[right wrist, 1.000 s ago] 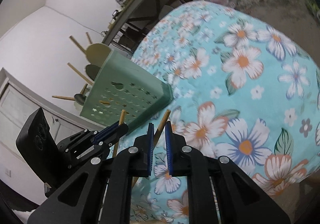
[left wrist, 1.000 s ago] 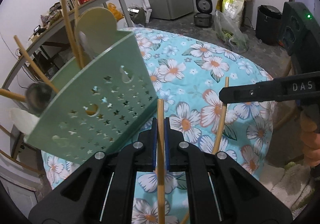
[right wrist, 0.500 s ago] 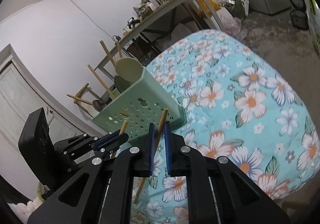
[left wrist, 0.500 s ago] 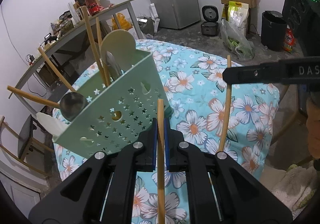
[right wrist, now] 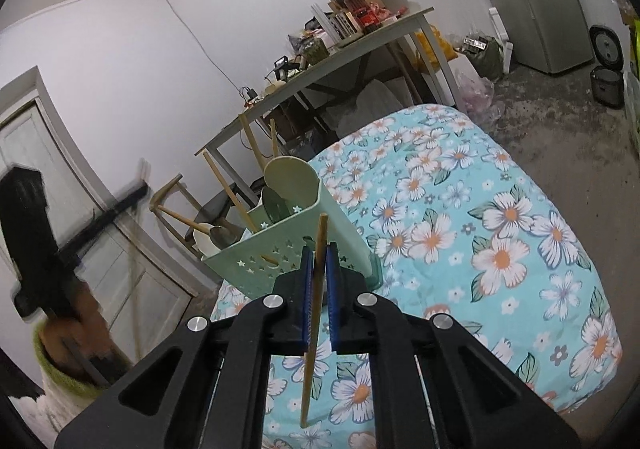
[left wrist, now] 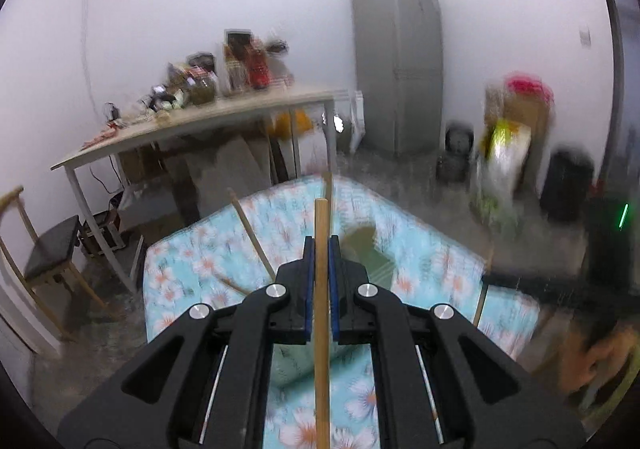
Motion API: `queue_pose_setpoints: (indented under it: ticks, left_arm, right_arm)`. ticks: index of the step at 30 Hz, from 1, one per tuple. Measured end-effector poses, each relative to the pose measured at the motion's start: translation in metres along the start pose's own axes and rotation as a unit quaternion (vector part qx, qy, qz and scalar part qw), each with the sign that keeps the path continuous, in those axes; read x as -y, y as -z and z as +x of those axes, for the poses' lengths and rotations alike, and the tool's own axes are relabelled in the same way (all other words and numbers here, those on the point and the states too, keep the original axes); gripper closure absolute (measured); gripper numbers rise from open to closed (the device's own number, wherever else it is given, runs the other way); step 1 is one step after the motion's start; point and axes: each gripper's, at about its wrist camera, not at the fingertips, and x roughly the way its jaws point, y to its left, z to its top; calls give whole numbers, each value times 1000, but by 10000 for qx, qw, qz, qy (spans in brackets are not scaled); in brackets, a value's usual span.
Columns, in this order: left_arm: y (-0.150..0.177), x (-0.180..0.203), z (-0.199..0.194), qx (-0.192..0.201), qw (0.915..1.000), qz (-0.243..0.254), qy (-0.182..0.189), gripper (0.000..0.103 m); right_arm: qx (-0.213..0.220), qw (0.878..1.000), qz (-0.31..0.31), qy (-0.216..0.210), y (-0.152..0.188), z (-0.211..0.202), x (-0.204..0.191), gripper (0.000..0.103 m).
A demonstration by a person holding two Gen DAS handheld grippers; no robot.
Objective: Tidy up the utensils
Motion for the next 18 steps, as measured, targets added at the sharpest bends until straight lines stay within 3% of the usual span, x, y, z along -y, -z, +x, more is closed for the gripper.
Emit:
queue_pose_setpoints:
  ticks: [5,8,13,18]
  left_arm:
    - [-43,-25,-40,1213,9904,-640,165,97]
    - [-63,-32,-53,1991,9748,-951,322,97]
    - [-79,-39,-40,2500,9555,-1486,496,97]
    - [-78,-41,-9,2654,9466,-1793,354,97]
  right_arm:
    - [18,10000,-27,-23,-5,4,0,96]
    - [4,10000,-30,-32,-8,7,0,97]
    - [-3,10000,17,-36,-11,12,4,97]
    - [-136,9998,153,-43,-10,23,15,97]
